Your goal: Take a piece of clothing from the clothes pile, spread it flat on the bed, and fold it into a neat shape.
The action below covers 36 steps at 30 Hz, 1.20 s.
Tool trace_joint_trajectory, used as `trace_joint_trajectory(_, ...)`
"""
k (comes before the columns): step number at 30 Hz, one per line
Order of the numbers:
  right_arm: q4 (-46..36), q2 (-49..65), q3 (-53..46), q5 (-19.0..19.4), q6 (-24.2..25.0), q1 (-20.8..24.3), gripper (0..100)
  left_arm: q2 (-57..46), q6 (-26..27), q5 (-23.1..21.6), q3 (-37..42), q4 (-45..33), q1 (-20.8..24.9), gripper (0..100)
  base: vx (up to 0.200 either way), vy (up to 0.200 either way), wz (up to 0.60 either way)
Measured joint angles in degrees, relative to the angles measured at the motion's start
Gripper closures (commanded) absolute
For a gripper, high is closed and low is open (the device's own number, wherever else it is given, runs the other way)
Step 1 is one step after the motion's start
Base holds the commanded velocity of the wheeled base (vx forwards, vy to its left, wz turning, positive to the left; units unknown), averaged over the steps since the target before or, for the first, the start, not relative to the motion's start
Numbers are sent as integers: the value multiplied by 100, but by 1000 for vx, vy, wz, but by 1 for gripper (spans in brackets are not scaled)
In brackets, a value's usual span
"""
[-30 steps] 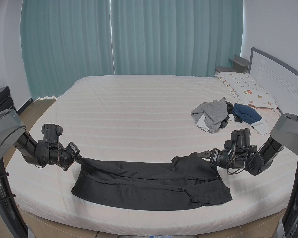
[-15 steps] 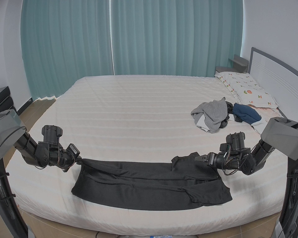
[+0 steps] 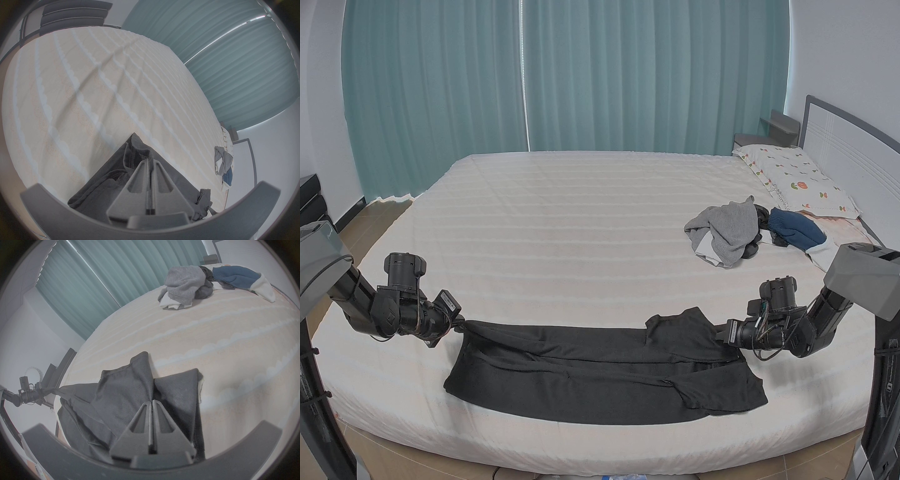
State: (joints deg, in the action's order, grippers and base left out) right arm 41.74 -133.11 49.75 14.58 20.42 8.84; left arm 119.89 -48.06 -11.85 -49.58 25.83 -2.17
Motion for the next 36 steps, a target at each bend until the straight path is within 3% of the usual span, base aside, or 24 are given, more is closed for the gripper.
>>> trace_joint_trajectory(10,60,474,-634,332,-45,-160,100,17,108,11,2,-11,-26,100,0,0,0)
trace_joint_trajectory(36,49,1084,-1582,525,-197,-315,100,102,413,61,5,-46,-184,100,0,0,0)
